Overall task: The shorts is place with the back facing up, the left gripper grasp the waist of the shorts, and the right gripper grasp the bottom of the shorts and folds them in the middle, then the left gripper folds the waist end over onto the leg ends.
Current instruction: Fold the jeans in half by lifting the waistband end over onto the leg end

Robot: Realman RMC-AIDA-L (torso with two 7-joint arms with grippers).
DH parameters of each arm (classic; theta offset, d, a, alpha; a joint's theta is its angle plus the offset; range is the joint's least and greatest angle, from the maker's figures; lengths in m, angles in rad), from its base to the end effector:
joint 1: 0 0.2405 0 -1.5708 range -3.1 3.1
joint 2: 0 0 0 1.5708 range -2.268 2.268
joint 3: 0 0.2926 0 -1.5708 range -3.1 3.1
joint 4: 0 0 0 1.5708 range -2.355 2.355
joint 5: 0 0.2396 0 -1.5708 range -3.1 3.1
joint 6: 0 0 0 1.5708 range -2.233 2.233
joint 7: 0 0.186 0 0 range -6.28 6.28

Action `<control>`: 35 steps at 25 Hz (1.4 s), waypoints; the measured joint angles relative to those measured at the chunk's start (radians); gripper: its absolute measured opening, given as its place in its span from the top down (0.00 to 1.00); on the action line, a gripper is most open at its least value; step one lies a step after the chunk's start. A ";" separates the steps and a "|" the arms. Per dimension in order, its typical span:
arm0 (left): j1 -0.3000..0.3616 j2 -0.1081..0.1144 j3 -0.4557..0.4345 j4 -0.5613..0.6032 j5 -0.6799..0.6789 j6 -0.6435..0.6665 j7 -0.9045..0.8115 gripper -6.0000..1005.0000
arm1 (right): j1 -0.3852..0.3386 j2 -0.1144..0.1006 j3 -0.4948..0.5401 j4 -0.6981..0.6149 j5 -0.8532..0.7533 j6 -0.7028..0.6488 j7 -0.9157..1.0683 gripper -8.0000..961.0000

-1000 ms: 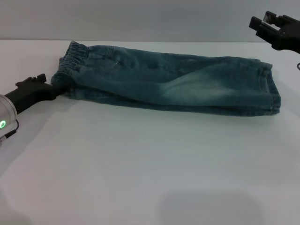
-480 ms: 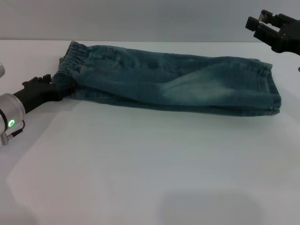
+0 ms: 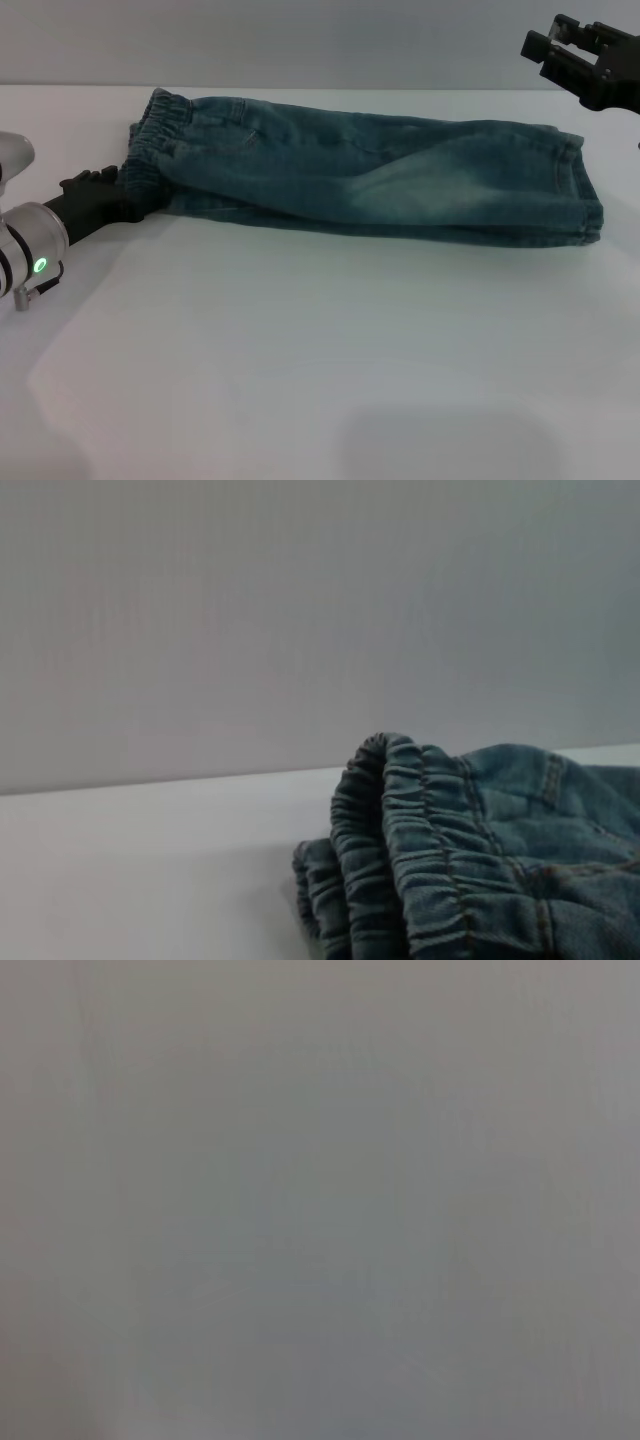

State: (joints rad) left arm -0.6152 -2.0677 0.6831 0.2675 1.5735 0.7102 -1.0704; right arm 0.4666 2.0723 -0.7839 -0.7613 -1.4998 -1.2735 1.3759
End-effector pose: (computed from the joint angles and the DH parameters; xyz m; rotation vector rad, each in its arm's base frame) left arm -0.3833 0.4636 -0.0729 -2.0157 -0.9087 -0.3928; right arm 0.2759 0.4472 0.0235 -2.1989 0.5790 0.9534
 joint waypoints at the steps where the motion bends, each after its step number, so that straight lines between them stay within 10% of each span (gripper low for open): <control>1: -0.003 0.000 -0.001 -0.003 0.000 -0.007 0.006 0.21 | 0.000 0.000 0.000 -0.001 0.000 -0.001 0.000 0.49; 35: 0.001 0.002 0.002 -0.020 -0.040 -0.021 0.010 0.29 | -0.006 0.002 0.000 0.008 0.027 -0.016 0.000 0.49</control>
State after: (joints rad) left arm -0.6146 -2.0656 0.6852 0.2471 1.5338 0.6890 -1.0604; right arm 0.4605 2.0740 -0.7840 -0.7531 -1.4730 -1.2894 1.3759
